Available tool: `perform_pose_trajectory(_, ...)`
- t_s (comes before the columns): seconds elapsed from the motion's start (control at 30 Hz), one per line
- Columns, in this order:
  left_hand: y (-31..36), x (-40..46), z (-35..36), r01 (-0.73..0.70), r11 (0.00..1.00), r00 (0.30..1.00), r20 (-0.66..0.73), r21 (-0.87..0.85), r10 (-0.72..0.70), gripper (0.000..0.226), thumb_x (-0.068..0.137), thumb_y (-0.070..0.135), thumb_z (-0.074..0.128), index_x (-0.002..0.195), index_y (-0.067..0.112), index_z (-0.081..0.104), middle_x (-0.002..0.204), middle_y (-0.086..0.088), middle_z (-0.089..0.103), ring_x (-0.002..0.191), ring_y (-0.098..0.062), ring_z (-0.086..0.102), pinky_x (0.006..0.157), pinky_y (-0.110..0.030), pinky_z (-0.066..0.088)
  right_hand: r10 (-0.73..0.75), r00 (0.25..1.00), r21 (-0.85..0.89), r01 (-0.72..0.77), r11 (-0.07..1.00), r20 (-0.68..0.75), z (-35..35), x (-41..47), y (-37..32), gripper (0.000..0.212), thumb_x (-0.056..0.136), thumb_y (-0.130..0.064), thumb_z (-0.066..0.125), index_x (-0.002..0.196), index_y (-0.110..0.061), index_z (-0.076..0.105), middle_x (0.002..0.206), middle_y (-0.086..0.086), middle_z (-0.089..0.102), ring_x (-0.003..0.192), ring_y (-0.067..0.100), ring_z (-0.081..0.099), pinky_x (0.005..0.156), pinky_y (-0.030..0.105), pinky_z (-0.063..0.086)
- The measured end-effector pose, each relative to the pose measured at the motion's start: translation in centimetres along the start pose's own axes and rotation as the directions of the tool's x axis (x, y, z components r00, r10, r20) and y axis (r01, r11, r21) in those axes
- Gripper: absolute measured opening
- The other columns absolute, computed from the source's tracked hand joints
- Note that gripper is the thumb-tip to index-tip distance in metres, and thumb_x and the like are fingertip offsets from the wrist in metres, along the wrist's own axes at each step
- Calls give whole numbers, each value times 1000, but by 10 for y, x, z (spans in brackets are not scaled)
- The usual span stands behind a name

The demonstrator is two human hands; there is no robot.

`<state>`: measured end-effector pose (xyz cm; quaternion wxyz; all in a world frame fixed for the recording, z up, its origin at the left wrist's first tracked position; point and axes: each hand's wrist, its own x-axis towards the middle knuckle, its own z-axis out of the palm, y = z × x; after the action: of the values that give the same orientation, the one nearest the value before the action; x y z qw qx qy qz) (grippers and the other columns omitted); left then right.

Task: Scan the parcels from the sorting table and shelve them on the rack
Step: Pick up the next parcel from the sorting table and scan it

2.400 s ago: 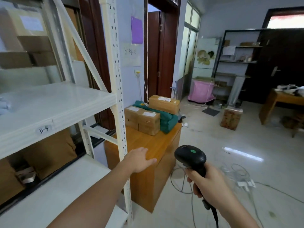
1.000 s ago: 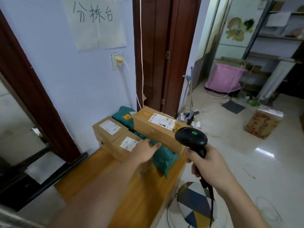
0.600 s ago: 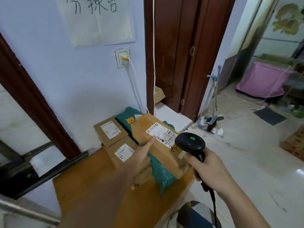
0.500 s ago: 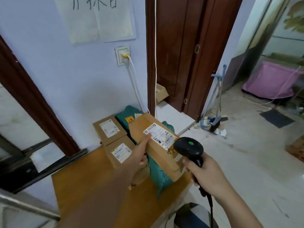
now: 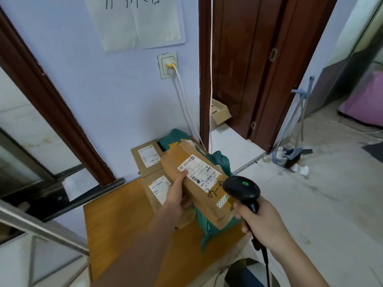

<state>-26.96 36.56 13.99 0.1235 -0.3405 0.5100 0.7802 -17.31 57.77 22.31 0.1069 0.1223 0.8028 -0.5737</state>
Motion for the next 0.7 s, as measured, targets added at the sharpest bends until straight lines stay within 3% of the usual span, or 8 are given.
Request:
perform_pose_trajectory(0.1,1,-7,-10,-19,996,1000,-20,-87,18,70,80,52,87,134,20,57,123,-9,71,112,-29,68,96,-50,60,-5,1000,14,5,1000,-3,3,-3,2,10,94,-23,65,94,-14,64,79,7,71,51,15,61,52,26,50)
perform_pose_trajectory(0.2,-1,-16,-24,-39,977,998,-66,-212,26,88,68,50,96,139,22,53,128,-12,69,115,-34,69,92,-57,63,-16,1000,13,17,1000,-26,7,-7,3,13,93,-27,65,92,-14,64,75,5,71,51,15,62,53,27,50)
perform_pose_trajectory(0.33,-5,-31,-46,-70,929,990,-137,-363,21,103,63,37,102,141,31,35,133,-15,63,116,-41,69,86,-65,62,-23,1000,25,23,999,-19,18,-12,-1,14,94,-24,65,93,-10,63,76,7,71,49,14,61,50,26,50)
perform_pose_trajectory(0.43,-10,-37,-59,-98,881,973,-230,-464,-13,98,72,26,97,142,27,28,134,-15,56,118,-38,64,77,-55,66,-42,999,43,42,998,10,29,-16,-5,10,95,-20,64,94,-10,61,79,11,70,49,15,60,50,27,48)
perform_pose_trajectory(0.5,-12,-38,-64,-106,825,953,-293,-555,-75,106,70,23,98,150,23,28,141,-16,50,127,-39,58,77,-48,65,-48,998,25,47,999,27,36,-19,-6,9,95,-21,64,94,-12,61,80,11,70,50,16,60,51,28,49)
perform_pose_trajectory(0.6,-12,-41,-68,-77,774,937,-310,-629,-158,122,56,27,103,154,19,31,143,-16,50,127,-42,57,79,-46,65,-41,998,17,40,999,42,46,-21,-8,11,95,-22,64,91,-12,61,80,14,71,50,18,61,52,29,49)
perform_pose_trajectory(0.7,-11,-41,-68,-75,759,933,-314,-647,-175,120,54,29,104,152,19,34,142,-17,52,123,-43,60,83,-48,66,-51,997,1,51,999,56,53,-23,-9,11,95,-23,64,91,-13,60,82,15,71,51,17,61,53,28,50)
